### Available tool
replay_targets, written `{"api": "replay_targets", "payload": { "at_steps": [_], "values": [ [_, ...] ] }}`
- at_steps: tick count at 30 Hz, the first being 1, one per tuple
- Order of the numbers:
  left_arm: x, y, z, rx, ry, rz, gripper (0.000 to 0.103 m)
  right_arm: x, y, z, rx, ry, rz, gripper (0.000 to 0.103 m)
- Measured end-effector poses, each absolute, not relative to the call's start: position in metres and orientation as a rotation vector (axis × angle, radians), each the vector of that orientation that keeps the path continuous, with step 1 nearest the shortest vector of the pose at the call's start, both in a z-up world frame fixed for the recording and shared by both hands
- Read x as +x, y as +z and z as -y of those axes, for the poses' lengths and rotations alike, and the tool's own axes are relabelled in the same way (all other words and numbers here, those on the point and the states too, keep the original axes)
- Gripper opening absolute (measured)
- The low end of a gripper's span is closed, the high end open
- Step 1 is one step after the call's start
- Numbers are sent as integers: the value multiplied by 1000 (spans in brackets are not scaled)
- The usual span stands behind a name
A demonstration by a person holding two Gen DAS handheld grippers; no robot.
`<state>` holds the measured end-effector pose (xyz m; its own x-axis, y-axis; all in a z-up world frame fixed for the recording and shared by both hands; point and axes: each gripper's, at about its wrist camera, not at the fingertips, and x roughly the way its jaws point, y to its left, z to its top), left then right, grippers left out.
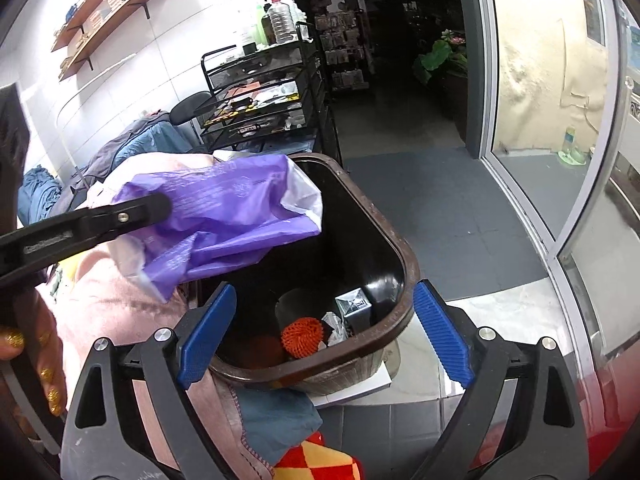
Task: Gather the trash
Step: 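Lower the purple bag into the brown bin and open the left tool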
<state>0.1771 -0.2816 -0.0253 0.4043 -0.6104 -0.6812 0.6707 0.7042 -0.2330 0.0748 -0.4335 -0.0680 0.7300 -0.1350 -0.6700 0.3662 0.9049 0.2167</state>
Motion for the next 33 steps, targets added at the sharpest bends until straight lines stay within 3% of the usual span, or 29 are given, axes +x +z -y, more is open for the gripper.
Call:
{"api": "replay_targets", "payload": {
  "at_steps": [5, 6, 8, 10, 12, 13, 19, 33],
  "values": [
    [180, -34, 296, 120, -796, -864, 16, 74, -70, 434, 349, -280, -708, 89],
    [180, -35, 298, 127, -789, -865, 20, 73, -71, 434, 345, -281, -709, 90],
    [180, -37, 299, 134, -790, -868, 32, 73, -71, 434, 336, -287, -713, 91],
    [177, -35, 297, 139, -777, -845, 69, 73, -73, 435, 337, -300, -720, 95],
    [174, -31, 291, 124, -760, -807, 86, 73, -74, 438, 346, -307, -723, 95],
    [173, -29, 289, 114, -757, -794, 89, 73, -74, 439, 352, -312, -725, 95],
    [171, -17, 272, 53, -773, -763, 97, 73, -75, 442, 365, -323, -723, 96],
    [141, 16, 212, 5, -744, -606, 97, 74, -65, 414, 347, -242, -680, 96]
  ]
}}
